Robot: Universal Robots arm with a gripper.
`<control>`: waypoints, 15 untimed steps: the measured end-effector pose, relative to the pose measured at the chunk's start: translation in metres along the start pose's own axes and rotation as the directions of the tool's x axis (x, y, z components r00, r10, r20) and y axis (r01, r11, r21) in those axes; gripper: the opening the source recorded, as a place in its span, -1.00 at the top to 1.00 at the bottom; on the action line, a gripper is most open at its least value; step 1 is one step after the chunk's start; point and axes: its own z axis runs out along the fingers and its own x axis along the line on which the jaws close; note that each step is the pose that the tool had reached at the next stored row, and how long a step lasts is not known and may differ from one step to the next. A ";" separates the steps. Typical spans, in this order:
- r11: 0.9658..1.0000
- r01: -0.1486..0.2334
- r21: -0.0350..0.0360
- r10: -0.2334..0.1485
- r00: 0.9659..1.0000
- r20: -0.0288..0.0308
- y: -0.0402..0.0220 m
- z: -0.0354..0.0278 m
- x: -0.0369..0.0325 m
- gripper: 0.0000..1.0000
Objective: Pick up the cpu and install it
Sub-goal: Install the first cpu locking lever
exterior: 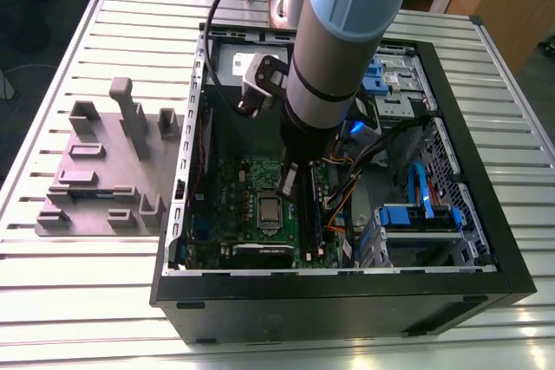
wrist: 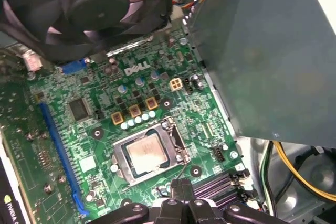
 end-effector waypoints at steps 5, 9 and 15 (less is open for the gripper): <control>0.998 0.059 -0.002 -0.059 0.998 -0.015 -0.0002 0.0023 0.0002 0.80; 0.993 0.119 -0.007 -0.119 0.993 -0.023 -0.0005 0.0051 0.0005 0.80; 0.991 0.137 -0.007 -0.137 0.990 -0.026 -0.0007 0.0061 0.0008 0.80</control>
